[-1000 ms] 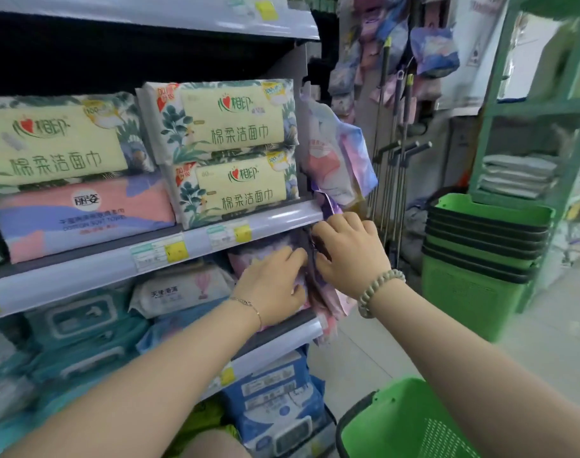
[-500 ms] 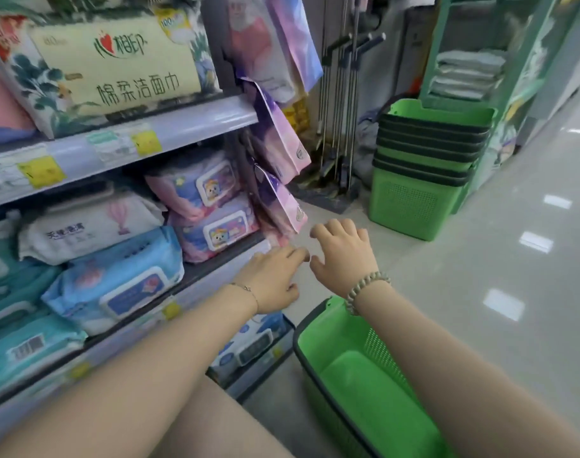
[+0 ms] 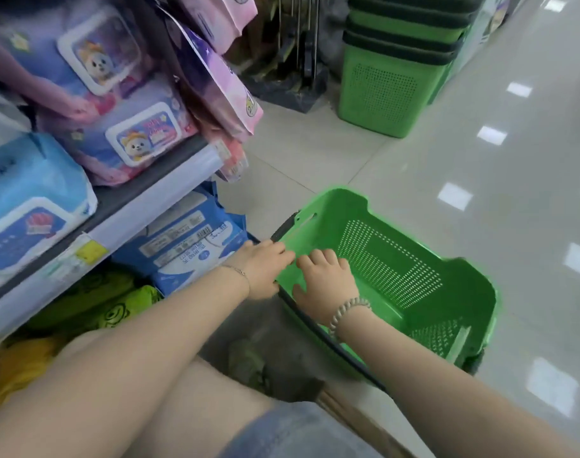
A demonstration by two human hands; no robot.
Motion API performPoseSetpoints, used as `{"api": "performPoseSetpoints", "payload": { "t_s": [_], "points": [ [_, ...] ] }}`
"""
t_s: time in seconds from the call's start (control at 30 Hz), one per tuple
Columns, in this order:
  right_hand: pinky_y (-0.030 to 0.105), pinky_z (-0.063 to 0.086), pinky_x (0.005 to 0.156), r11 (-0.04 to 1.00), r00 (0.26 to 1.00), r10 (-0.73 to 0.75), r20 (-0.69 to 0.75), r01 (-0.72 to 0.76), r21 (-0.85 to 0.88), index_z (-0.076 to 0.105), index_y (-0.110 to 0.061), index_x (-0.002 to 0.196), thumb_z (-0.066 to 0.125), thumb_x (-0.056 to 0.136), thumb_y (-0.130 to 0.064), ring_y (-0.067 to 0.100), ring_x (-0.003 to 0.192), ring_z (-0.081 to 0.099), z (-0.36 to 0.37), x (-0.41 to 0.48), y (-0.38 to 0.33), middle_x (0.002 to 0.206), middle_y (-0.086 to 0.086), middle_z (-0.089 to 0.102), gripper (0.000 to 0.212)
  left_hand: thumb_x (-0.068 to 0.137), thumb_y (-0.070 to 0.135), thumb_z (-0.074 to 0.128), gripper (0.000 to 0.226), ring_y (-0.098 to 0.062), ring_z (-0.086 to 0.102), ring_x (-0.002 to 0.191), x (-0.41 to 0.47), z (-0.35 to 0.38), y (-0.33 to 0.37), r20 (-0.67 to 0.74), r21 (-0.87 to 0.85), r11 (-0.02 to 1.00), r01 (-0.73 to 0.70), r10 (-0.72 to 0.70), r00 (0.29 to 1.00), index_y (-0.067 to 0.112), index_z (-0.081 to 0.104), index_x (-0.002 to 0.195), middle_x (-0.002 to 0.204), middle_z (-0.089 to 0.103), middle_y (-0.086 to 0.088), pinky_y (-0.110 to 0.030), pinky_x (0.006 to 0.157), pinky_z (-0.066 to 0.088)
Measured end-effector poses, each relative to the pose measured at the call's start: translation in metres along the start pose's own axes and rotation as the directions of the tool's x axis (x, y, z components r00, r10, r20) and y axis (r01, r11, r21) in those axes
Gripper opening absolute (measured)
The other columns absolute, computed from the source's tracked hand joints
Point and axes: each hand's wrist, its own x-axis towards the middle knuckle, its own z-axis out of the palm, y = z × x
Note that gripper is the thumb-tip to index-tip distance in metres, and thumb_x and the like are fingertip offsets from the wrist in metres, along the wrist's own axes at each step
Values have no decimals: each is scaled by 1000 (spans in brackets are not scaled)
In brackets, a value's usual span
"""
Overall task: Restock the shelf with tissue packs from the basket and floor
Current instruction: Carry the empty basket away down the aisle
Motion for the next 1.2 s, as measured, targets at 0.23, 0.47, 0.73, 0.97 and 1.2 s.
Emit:
{"api": "performPoseSetpoints", "payload": {
  "t_s": [0.23, 0.47, 0.73, 0.97, 1.2],
  "points": [
    [38, 44, 74, 993, 981, 103, 167, -112, 47, 42, -18, 114, 29, 95, -57, 29, 99, 59, 62, -42, -10, 108, 4, 59, 44, 90, 26, 52, 44, -22, 41, 128, 19, 37, 0, 205, 62, 992, -112, 97, 974, 22, 45, 134, 133, 48, -1, -46, 104, 32],
    [32, 40, 64, 993, 989, 115, 94, -113, -23, 45, -20, 107, 14, 93, -56, 27, 87, 62, 62, -25, -8, 97, 3, 62, 49, 95, 20, 45, 28, -22, 47, 120, 40, 53, -26, 77, -8, 976, -216, 216, 973, 25, 55, 121, 121, 59, 0, -41, 98, 33],
    [26, 43, 39, 970, 971, 120, -205, -158, -184, 53, -19, 70, 37, 88, -55, 18, 47, 55, 59, 1, 16, 59, -4, 54, 43, 93, 19, 49, 12, -30, 61, 98, 83, 35, -48, -37, -60, 931, -359, 358, 933, 19, 58, 102, 103, 65, -7, -37, 81, 49],
    [20, 33, 31, 946, 923, 190, -336, -264, -190, 48, -19, 65, 34, 86, -61, 16, 34, 47, 31, 14, 20, 49, -6, 49, 50, 91, 40, 52, 16, -19, 54, 102, 82, 13, -50, -222, 30, 943, -332, 330, 918, 28, 47, 100, 103, 60, 8, -43, 88, 26],
    [20, 26, 30, 934, 897, 292, -332, -342, -101, 48, -16, 61, 34, 82, -64, 19, 29, 45, -4, 20, 10, 46, -4, 48, 54, 93, 48, 46, 24, -20, 50, 110, 73, -10, -30, -152, 16, 947, -320, 318, 936, 28, 53, 105, 107, 61, 5, -47, 100, 23]
  ]
}}
